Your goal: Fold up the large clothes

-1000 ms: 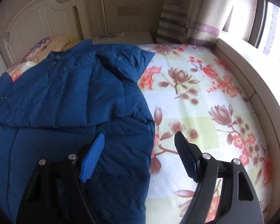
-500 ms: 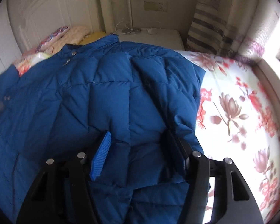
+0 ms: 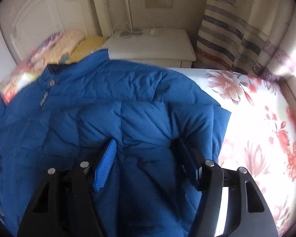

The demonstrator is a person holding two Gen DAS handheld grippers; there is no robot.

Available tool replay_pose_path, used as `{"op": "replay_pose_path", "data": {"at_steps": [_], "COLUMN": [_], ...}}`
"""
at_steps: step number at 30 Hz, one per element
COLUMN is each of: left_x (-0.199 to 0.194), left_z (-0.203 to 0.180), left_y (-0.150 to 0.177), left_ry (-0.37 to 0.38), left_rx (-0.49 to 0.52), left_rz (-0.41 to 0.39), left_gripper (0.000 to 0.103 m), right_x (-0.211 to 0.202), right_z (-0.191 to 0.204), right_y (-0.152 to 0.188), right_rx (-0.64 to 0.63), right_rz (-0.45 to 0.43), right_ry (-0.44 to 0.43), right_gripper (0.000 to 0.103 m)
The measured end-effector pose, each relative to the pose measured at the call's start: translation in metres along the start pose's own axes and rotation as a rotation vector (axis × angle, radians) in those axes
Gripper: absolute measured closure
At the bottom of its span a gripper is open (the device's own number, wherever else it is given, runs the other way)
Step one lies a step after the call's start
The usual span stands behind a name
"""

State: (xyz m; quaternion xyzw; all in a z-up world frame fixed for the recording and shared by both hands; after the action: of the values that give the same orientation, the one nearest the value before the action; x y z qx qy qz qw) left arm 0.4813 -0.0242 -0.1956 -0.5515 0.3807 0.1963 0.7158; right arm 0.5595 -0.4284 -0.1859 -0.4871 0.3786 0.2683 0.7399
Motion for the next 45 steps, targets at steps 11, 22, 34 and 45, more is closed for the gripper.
{"op": "replay_pose_path", "data": {"at_steps": [11, 22, 34, 45], "left_x": [-0.001, -0.002, -0.001, -0.080], "left_z": [0.002, 0.002, 0.002, 0.138], "left_y": [0.000, 0.001, 0.001, 0.002], "left_ry": [0.013, 0.019, 0.024, 0.198], "left_rx": [-0.018, -0.023, -0.026, -0.574], "left_rz": [-0.017, -0.021, -0.024, -0.333], "left_gripper": [0.008, 0.008, 0.008, 0.008], "right_x": [-0.005, -0.061, -0.071, -0.062], "right_z": [-0.008, 0.059, 0.081, 0.079], "right_y": [0.008, 0.087, 0.110, 0.112], "right_rx": [-0.016, -0.190, -0.160, -0.137], "right_rz": [-0.025, -0.059, -0.057, -0.064], "right_ry": [0.058, 0.051, 0.033, 0.005], "right_gripper": [0.032, 0.030, 0.021, 0.018]}}
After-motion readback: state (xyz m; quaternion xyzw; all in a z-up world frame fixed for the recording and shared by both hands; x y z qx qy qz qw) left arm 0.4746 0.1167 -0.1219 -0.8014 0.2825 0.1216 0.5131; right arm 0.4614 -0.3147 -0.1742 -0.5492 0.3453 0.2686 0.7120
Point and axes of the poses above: each gripper's, at about its wrist camera, not at the fingertips, and x roughly the way its jaws point, z to its left, y to its underside, the point moved 9 cm from there along x, roughly the way its jaws point, and after that the axes turned 14 degrees about x, right-handed, at the moved point
